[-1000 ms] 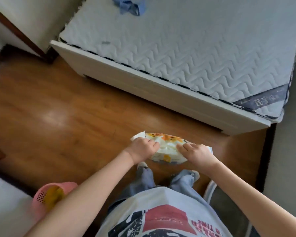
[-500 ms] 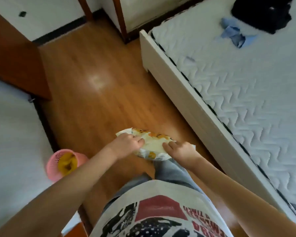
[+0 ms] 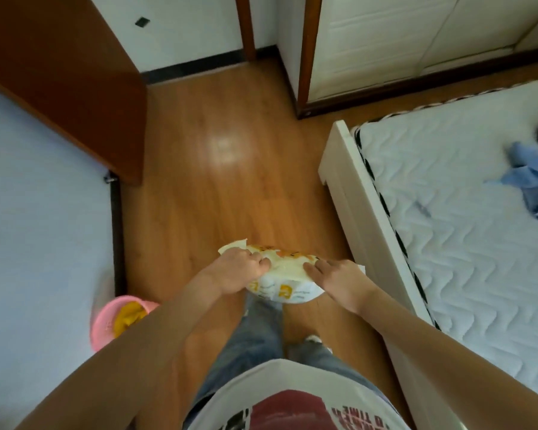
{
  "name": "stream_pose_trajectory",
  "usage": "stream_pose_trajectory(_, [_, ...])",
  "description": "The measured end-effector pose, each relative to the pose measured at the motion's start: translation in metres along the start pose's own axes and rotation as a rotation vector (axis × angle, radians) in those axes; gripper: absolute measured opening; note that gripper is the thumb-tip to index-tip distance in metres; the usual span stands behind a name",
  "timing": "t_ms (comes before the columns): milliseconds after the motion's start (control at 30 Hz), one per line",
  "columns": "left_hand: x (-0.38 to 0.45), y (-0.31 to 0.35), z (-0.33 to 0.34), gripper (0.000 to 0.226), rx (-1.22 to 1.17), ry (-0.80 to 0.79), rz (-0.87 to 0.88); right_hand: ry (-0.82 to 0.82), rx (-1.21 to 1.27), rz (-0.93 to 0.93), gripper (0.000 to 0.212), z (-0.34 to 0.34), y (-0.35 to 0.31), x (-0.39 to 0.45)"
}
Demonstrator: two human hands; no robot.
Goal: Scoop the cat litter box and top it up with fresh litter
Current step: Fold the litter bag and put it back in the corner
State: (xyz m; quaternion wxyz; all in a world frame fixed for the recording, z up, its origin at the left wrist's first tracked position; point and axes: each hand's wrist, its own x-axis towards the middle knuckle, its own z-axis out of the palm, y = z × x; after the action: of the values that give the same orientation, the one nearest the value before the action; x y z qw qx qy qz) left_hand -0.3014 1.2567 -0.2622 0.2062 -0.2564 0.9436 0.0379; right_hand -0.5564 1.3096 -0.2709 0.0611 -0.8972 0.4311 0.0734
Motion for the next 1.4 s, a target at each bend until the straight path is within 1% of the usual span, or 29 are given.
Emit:
stream_pose_trajectory(133, [0.050, -0.087, -0.013, 0.048, -0.008, 0.007, 0.069, -0.037, 0.040, 0.048, 0.057, -0.007, 0.054, 0.074])
stream_pose_trajectory(233, [0.083, -0.148, -0.029, 0.049, 0.039, -0.008, 0.082, -0.049, 0.034, 0.071, 0.067, -0.019, 0.093, 0.121])
stream_pose_trajectory(300, [0.112, -0.191, -0.043, 0.049, 0.035, -0.012, 0.106, -0.045, 0.038, 0.088, 0.070, -0.031, 0.124, 0.154])
stream_pose_trajectory(400, [0.158, -0.249, -0.058, 0.049, -0.006, 0.000, 0.145, -0.041, 0.087, 0.151, 0.068, -0.046, 0.168, 0.198])
stream_pose_trajectory(500, [0.209, -0.303, -0.086, 0.043, 0.032, -0.005, 0.167, -0.012, 0.103, 0.158, 0.067, -0.048, 0.219, 0.241])
stream_pose_trajectory(567, [0.248, -0.338, -0.101, 0.040, 0.082, 0.004, 0.139, 0.027, 0.111, 0.169, 0.066, -0.048, 0.263, 0.269])
stream_pose_trajectory(600, [0.265, -0.353, -0.108, 0.042, 0.072, 0.018, 0.152, 0.027, 0.113, 0.180, 0.066, -0.050, 0.285, 0.282])
stream_pose_trajectory(667, [0.298, -0.385, -0.124, 0.050, 0.096, -0.031, 0.179, 0.025, 0.120, 0.211, 0.065, -0.058, 0.323, 0.305])
stream_pose_trajectory(733, [0.332, -0.416, -0.135, 0.050, 0.111, -0.024, 0.181, 0.011, 0.116, 0.229, 0.064, -0.063, 0.359, 0.325])
stream_pose_trajectory(800, [0.367, -0.447, -0.159, 0.048, 0.096, -0.010, 0.210, 0.034, 0.152, 0.268, 0.065, -0.072, 0.397, 0.344])
stream_pose_trajectory(867, [0.405, -0.473, -0.178, 0.048, 0.113, 0.015, 0.240, 0.071, 0.165, 0.316, 0.065, -0.083, 0.435, 0.359])
stream_pose_trajectory(933, [0.443, -0.498, -0.198, 0.048, 0.132, 0.037, 0.287, 0.094, 0.157, 0.376, 0.059, -0.095, 0.471, 0.372])
stream_pose_trajectory(1033, [0.500, -0.531, -0.223, 0.045, 0.149, 0.071, 0.389, 0.098, 0.155, 0.423, 0.056, -0.100, 0.526, 0.390])
stream_pose_trajectory(1133, [0.559, -0.557, -0.246, 0.042, 0.194, 0.126, 0.503, 0.131, 0.139, 0.491, 0.063, -0.101, 0.577, 0.401])
stream_pose_trajectory(1233, [0.614, -0.577, -0.269, 0.042, 0.220, 0.147, 0.591, 0.156, 0.108, 0.566, 0.070, -0.104, 0.616, 0.404])
stream_pose_trajectory(1333, [0.671, -0.588, -0.302, 0.042, 0.259, 0.163, 0.682, 0.185, 0.104, 0.661, 0.083, -0.114, 0.656, 0.403])
stream_pose_trajectory(1400, [0.704, -0.589, -0.322, 0.040, 0.273, 0.198, 0.734, 0.201, 0.101, 0.721, 0.087, -0.118, 0.678, 0.397])
